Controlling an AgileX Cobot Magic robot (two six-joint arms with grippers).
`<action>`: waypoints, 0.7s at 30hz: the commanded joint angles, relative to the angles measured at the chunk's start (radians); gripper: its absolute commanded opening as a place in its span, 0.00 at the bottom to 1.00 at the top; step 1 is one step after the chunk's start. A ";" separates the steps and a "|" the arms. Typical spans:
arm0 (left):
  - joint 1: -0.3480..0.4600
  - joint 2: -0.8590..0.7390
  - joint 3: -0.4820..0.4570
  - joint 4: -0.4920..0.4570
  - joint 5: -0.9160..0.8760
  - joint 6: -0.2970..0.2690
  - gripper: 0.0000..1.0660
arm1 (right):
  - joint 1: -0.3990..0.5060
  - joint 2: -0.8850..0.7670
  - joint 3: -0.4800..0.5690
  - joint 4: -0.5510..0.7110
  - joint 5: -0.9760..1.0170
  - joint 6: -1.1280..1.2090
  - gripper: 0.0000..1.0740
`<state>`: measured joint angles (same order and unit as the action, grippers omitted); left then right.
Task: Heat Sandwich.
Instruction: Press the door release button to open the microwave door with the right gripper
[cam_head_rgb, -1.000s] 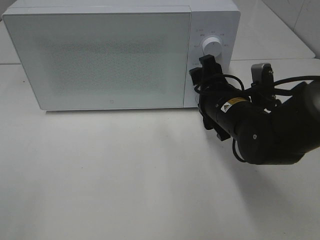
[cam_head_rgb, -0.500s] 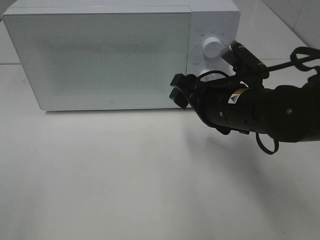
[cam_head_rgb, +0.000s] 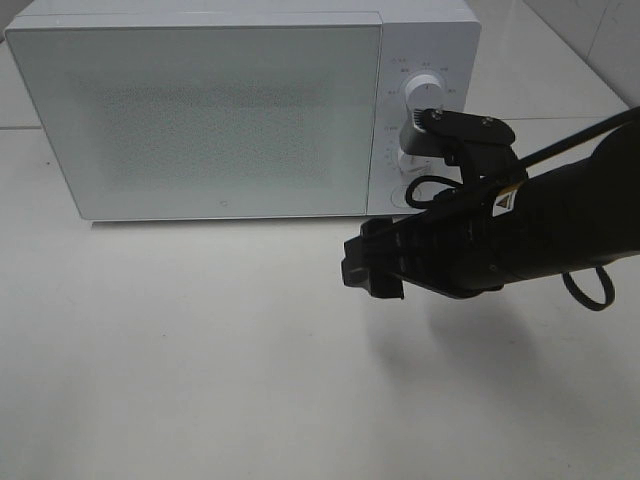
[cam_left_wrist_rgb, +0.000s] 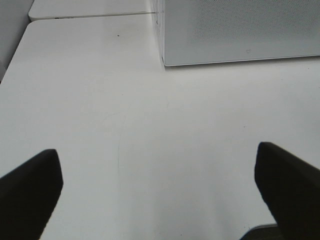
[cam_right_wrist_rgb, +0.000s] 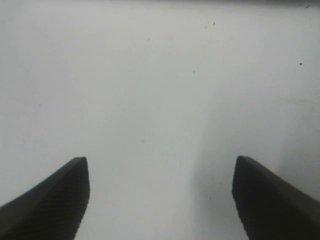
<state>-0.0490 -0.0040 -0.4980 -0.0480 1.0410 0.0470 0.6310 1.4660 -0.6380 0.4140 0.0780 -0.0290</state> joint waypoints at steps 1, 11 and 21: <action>0.003 -0.023 0.003 -0.001 -0.003 -0.009 0.95 | -0.002 -0.055 -0.004 -0.016 0.131 -0.090 0.71; 0.003 -0.023 0.003 -0.001 -0.003 -0.009 0.95 | -0.002 -0.226 -0.004 -0.105 0.446 -0.131 0.71; 0.003 -0.023 0.003 -0.001 -0.003 -0.009 0.95 | -0.002 -0.431 -0.004 -0.174 0.694 -0.129 0.71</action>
<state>-0.0490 -0.0040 -0.4980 -0.0480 1.0410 0.0470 0.6310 1.0450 -0.6380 0.2490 0.7460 -0.1490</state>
